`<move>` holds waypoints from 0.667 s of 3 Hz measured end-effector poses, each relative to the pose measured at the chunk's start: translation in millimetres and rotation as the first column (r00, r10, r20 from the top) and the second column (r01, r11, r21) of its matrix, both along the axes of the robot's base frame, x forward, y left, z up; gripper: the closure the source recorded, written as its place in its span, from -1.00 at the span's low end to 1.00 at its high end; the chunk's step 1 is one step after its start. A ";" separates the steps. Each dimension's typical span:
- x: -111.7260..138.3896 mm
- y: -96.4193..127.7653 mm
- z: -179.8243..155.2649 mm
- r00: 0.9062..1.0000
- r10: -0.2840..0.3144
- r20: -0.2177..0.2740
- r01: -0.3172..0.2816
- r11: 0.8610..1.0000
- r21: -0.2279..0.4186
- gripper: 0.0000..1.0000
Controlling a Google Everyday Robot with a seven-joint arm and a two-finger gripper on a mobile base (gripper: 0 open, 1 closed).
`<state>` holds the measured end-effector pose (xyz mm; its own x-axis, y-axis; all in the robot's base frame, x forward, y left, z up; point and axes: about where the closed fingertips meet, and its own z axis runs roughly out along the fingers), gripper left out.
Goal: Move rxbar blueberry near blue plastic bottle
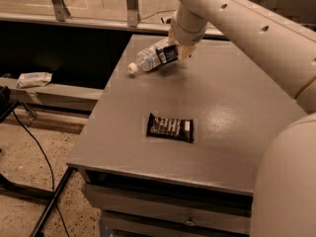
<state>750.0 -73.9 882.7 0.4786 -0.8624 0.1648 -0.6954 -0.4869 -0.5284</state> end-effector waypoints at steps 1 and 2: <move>0.1 0.6 -2.2 1.000 0.001 -0.003 -0.001 1.000 -0.001 -0.72; 0.2 1.2 -4.5 1.000 0.002 -0.007 -0.002 1.000 -0.002 -1.00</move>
Offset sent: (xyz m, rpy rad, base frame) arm 0.0001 0.0005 -0.0019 -0.0008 0.0028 0.0009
